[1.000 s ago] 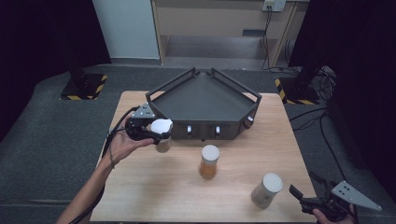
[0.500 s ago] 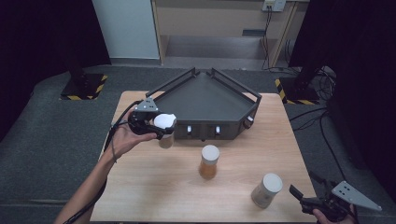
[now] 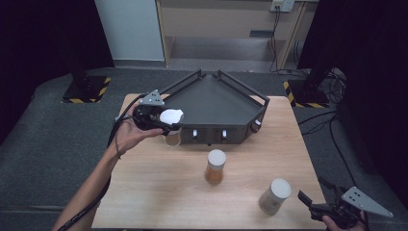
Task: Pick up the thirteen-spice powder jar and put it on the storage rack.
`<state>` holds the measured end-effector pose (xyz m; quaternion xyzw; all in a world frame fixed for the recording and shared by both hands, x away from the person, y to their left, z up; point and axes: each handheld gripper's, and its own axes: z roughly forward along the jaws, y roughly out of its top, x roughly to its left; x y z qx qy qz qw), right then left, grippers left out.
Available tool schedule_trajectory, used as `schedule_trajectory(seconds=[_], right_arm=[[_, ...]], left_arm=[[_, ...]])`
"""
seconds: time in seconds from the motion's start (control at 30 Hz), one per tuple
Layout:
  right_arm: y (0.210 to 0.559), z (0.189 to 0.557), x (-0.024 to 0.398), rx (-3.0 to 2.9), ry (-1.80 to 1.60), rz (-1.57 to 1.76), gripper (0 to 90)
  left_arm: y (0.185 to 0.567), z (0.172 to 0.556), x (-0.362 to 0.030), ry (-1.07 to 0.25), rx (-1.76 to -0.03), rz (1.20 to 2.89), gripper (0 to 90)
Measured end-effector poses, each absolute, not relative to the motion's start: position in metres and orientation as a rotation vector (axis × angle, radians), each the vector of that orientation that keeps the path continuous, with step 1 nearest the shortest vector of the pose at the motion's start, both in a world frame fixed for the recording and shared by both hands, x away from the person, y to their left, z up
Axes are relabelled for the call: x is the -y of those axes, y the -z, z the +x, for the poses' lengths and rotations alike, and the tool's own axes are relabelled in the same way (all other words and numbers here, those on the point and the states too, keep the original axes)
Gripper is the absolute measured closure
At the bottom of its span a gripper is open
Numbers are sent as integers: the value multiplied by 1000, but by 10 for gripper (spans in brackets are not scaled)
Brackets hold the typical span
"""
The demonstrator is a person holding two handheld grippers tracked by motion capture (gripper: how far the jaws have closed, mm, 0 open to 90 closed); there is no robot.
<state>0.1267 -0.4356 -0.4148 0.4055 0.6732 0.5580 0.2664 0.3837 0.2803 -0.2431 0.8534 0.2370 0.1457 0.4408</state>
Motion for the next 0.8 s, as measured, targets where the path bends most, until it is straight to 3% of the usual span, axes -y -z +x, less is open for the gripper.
schedule_trajectory(seconds=[0.8], right_arm=[[416, 127, 437, -1814, -1512, 1102, 46]], left_arm=[[208, 420, -266, -401, -685, 2071, 306]])
